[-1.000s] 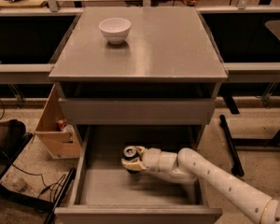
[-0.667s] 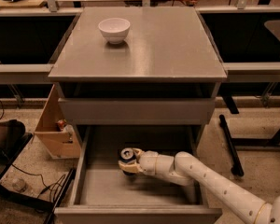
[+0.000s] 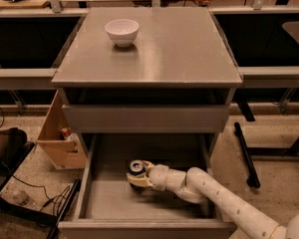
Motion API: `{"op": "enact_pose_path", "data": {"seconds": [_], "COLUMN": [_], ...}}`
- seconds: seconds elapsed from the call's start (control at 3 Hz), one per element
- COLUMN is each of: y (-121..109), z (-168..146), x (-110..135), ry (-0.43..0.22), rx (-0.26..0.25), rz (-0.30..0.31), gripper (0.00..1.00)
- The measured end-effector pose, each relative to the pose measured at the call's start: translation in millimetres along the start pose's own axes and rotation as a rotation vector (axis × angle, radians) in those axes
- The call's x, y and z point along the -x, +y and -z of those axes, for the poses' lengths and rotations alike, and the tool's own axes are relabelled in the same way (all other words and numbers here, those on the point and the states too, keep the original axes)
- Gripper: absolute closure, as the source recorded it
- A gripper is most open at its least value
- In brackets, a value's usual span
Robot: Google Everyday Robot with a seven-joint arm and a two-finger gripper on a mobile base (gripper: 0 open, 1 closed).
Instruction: Place pepsi can into middle drawer
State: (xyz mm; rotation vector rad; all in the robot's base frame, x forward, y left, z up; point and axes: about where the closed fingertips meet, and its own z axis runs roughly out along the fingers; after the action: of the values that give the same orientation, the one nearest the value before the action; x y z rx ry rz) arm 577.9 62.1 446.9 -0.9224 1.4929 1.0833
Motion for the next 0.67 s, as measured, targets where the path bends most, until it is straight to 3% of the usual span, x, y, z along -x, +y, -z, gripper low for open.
{"op": "enact_pose_path", "data": {"seconds": [0.33, 0.67], "y": [0.0, 0.0], "z": [0.0, 0.0], "x": [0.0, 0.0], "ry": [0.000, 0.000], "rx": [0.000, 0.000], "rz": [0.000, 0.000], "gripper": [0.51, 0.28]}}
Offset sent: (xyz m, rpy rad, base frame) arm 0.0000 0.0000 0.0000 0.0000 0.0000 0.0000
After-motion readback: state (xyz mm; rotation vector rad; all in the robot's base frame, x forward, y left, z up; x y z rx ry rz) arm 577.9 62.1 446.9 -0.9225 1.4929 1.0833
